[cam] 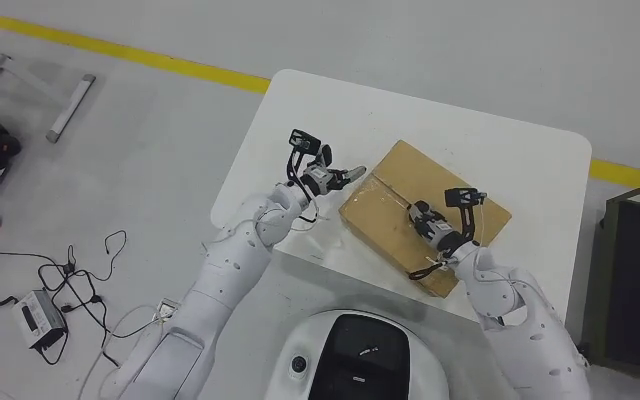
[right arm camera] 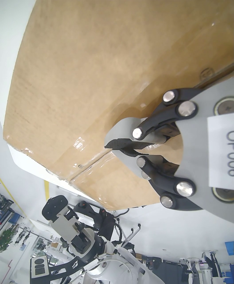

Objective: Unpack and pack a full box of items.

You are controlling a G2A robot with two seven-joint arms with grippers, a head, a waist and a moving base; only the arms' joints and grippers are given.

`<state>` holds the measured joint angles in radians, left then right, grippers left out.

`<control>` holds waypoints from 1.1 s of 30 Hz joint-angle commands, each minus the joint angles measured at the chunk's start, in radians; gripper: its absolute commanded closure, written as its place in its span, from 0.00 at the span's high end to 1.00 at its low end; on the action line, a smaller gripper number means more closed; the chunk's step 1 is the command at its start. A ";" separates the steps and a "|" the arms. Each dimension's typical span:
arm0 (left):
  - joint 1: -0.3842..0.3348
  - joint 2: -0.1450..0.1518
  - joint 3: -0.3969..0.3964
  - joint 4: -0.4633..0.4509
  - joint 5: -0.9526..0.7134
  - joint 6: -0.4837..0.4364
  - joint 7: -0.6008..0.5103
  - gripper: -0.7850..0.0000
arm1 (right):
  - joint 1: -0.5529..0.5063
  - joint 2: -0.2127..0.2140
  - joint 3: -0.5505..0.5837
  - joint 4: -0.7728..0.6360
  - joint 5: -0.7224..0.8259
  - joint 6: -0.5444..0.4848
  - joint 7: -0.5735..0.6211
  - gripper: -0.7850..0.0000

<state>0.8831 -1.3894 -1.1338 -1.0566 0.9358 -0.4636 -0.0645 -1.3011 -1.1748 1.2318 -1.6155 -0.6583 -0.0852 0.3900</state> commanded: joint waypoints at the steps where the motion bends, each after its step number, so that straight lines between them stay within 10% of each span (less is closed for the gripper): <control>1: 0.010 -0.001 0.001 -0.004 -0.031 -0.008 -0.013 1.00 | -0.001 0.000 0.003 -0.002 0.000 0.001 0.002 0.00; 19: -0.056 -0.005 -0.030 0.149 -0.526 -0.163 -0.418 1.00 | -0.033 0.009 0.063 -0.039 -0.004 -0.019 0.026 0.00; 33: 0.016 0.000 0.005 0.027 -0.773 -0.169 -0.671 1.00 | -0.090 0.030 0.151 -0.114 -0.044 -0.084 0.121 0.00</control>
<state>0.8926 -1.3908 -1.1318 -1.0144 0.1664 -0.6430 -0.7173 -1.3873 -1.1463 1.3741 -1.7259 -0.7008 -0.1618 0.5030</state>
